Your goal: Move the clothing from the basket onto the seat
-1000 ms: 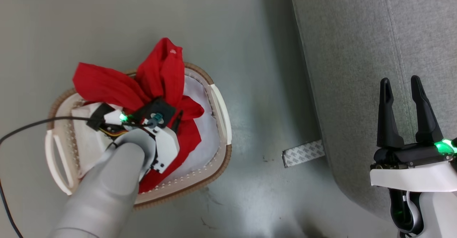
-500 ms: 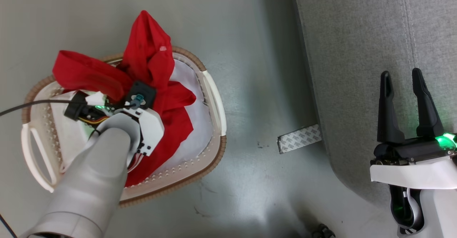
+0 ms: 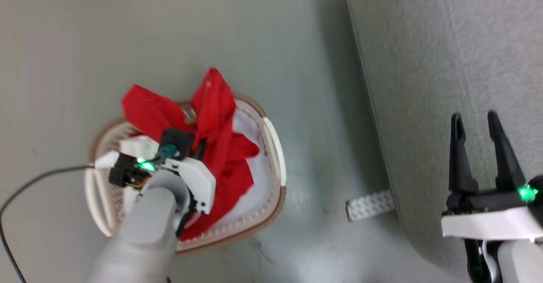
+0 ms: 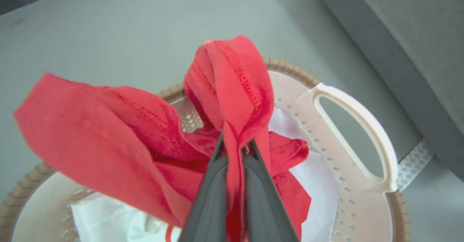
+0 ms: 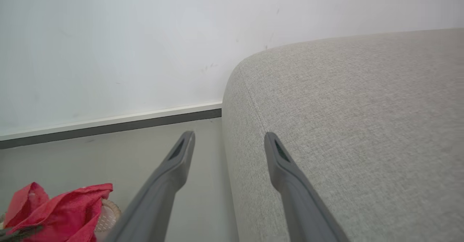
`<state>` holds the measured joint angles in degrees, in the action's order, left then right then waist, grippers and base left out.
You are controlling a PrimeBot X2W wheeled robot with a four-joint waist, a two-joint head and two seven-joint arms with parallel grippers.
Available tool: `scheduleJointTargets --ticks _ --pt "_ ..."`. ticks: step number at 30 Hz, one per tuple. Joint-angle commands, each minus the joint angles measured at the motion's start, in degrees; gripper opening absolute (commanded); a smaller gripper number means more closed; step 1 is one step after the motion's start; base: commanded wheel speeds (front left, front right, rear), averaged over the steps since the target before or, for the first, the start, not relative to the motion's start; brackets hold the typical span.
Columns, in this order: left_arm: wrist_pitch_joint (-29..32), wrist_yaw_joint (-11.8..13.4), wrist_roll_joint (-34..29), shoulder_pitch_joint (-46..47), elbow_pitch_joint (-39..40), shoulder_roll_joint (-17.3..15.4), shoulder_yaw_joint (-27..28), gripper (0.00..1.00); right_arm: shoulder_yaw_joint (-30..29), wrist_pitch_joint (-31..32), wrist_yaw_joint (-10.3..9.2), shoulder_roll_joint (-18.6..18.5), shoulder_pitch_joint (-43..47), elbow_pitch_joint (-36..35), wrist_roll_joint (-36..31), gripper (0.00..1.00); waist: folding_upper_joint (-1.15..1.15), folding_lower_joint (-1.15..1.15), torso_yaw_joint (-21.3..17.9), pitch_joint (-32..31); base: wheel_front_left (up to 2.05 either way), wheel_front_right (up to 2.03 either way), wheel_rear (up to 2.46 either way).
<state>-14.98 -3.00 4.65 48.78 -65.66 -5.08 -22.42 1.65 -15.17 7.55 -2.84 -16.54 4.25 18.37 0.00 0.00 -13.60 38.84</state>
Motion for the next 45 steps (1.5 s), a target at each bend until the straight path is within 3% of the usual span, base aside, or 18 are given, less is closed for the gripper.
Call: scheduleJointTargets --ticks 1,9,20,35,45 --pt "-0.18 -0.44 1.83 -3.16 2.96 0.58 0.81 0.00 -0.64 0.03 -0.12 -0.11 2.36 0.85 -0.72 1.00 0.00 0.00 4.00 -9.21 0.00 0.00 0.00" --pt "-0.18 -1.82 5.96 -12.92 11.99 1.73 1.81 0.00 -0.65 0.02 -0.12 -0.13 10.19 3.87 -2.41 1.00 0.00 0.00 8.79 -25.22 0.00 0.00 0.00" --pt "0.80 -1.70 9.47 -18.32 20.84 1.81 2.61 0.00 1.80 0.03 -0.12 -0.14 17.00 6.08 -1.96 1.00 0.00 0.00 10.77 -37.24 0.00 0.00 0.00" --pt "10.35 0.77 12.83 -19.40 46.57 -1.51 5.09 0.00 2.47 0.03 -0.12 -0.11 20.53 6.25 -1.62 1.00 0.00 0.00 10.15 -41.29 0.00 0.00 0.00" --pt "14.50 2.55 13.00 -20.64 54.22 -3.07 5.54 0.00 2.22 0.03 -0.12 -0.12 19.85 5.55 -3.09 1.00 0.00 0.00 8.59 -41.74 0.00 0.00 0.00"
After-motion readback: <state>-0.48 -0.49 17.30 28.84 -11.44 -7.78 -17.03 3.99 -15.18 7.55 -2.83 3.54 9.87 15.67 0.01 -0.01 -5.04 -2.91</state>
